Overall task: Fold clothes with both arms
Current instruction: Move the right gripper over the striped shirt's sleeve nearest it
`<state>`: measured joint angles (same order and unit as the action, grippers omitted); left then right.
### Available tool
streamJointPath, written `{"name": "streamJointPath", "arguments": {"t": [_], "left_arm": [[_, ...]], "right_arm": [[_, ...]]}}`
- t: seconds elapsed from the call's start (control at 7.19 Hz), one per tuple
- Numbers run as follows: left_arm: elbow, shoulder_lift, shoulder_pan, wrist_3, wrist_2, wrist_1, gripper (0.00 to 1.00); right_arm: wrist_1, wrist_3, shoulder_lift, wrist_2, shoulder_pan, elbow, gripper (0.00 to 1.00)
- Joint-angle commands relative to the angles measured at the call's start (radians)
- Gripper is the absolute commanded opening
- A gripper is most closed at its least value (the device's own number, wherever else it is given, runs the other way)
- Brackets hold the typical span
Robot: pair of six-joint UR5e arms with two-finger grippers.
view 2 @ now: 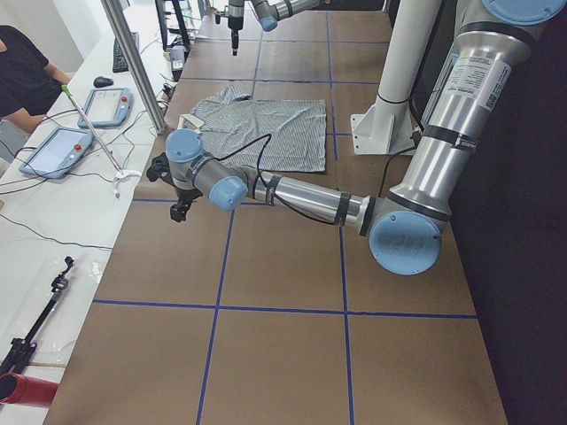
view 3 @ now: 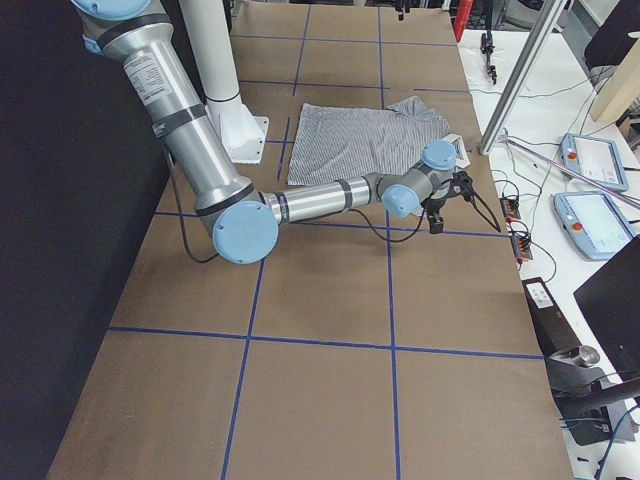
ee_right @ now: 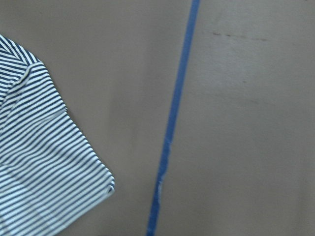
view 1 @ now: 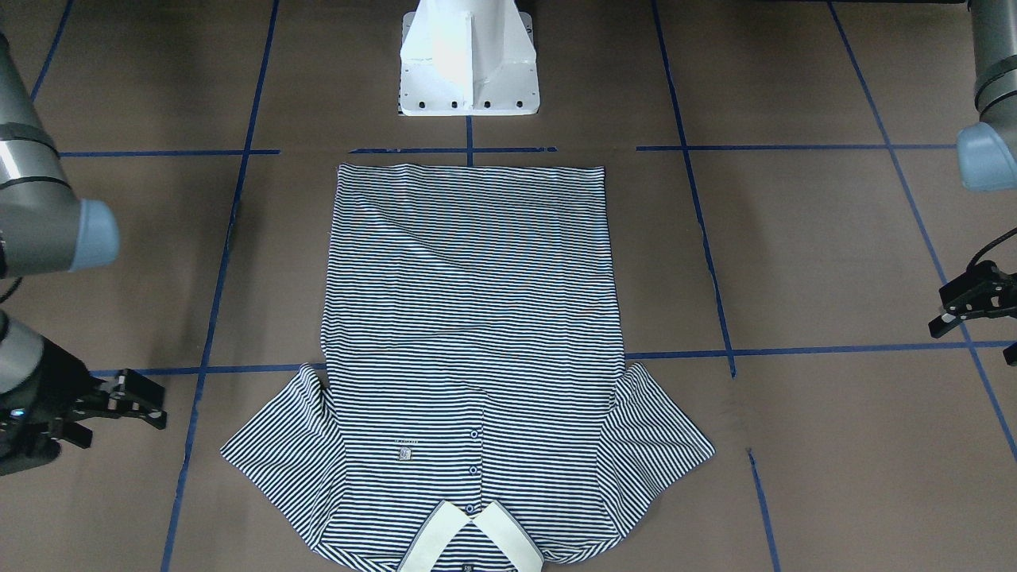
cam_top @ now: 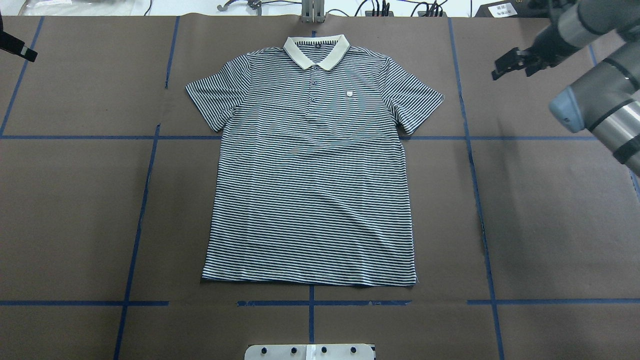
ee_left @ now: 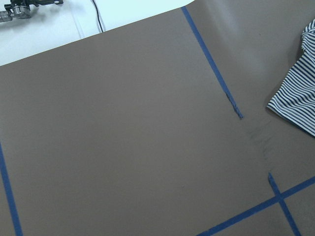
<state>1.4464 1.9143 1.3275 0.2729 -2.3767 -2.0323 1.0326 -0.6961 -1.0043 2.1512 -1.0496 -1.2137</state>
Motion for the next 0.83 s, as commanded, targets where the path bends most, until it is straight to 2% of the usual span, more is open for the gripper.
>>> {"name": "streamJointPath", "arguments": {"t": [0.0,0.7], "left_arm": [[-0.001,0.0,-0.008,0.023,0.002,-0.025,1.0],[0.008,0.002,-0.008,0.025,0.001,-0.026,1.0]], "right_arm": [[-0.035,-0.124,0.099,-0.12,0.101,0.115,1.0],[-0.04,-0.122,0.099,-0.151,0.128,0.18,0.97]]}}
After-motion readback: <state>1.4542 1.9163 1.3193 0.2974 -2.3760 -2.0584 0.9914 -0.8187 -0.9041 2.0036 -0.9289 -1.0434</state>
